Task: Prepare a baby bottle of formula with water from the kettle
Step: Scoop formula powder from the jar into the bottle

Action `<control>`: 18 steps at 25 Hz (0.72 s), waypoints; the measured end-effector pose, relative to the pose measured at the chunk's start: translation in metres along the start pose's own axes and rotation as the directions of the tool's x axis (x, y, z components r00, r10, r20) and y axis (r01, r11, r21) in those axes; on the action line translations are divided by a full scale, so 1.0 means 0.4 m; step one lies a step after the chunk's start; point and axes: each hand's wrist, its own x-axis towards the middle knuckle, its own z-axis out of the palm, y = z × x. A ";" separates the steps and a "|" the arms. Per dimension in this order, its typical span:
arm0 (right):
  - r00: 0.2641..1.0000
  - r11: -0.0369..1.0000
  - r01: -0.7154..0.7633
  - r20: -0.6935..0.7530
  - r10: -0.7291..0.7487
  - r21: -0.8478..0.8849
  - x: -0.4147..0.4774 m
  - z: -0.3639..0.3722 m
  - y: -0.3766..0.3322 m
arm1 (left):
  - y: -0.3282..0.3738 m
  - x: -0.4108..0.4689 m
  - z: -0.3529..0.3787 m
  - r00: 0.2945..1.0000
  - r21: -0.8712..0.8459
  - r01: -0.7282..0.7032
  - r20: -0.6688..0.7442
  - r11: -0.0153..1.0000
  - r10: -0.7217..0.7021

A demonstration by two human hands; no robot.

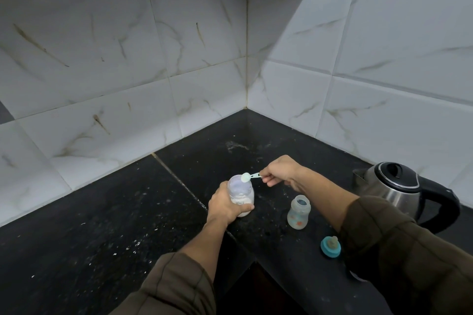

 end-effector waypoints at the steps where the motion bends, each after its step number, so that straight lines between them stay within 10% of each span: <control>1: 1.000 1.000 -0.008 0.002 0.008 0.014 0.000 -0.002 0.002 | 0.000 0.000 -0.001 1.000 -0.002 0.010 0.010 1.000 -0.010; 18: 0.987 0.968 0.001 -0.155 0.039 0.249 -0.039 -0.153 0.061 | 0.209 -0.017 0.015 0.964 0.030 -0.263 0.039 0.964 0.262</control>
